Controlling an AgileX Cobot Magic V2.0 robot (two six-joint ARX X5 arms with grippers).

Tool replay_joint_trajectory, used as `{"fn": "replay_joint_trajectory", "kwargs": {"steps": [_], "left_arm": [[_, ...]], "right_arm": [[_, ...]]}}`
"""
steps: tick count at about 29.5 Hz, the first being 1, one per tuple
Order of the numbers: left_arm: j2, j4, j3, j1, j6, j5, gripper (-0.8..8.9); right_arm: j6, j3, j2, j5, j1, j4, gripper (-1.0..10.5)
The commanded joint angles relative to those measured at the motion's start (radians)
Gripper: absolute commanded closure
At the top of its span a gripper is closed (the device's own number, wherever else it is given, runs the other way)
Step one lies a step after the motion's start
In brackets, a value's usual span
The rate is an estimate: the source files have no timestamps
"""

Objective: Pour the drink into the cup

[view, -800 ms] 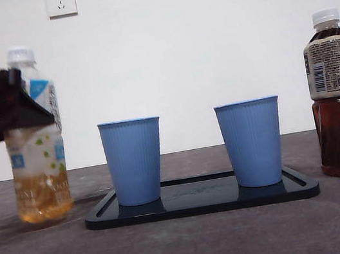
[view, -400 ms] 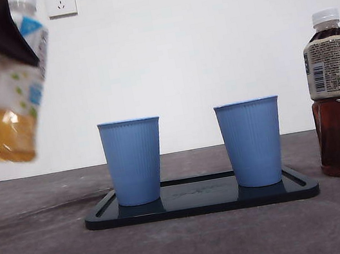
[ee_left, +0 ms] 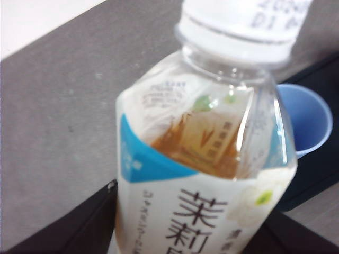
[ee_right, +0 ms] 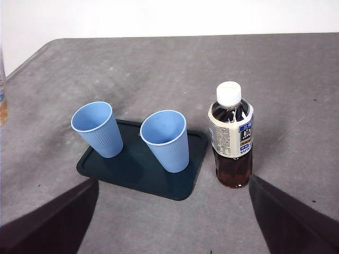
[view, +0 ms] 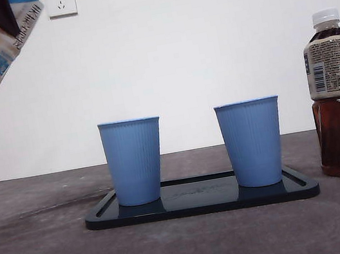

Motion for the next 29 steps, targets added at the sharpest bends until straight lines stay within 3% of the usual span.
{"fn": "replay_joint_trajectory", "kwargs": {"steps": [1,10,19,24,29], "left_arm": [[0.071,-0.018,0.069,-0.045,0.076,-0.082,5.24],[0.319,-0.159,0.23,-0.156,0.085,-0.285,5.27],[0.455,-0.201,0.274,-0.284,0.206,-0.508,5.3],[0.494,-0.224,0.274,-0.336,0.215,-0.639,5.3],[0.505,-0.276,0.274,-0.36,0.199,-0.665,5.3]], "right_arm": [[0.007,0.016,0.003,0.001,0.006,0.009,4.9],[0.006,0.016,0.003,-0.003,0.006,0.008,4.9],[-0.014,0.016,0.003,-0.003,0.006,-0.019,4.9],[-0.02,0.016,0.003,-0.003,0.006,-0.031,4.9],[-0.024,0.016,0.003,-0.003,0.006,-0.031,4.9]]}}
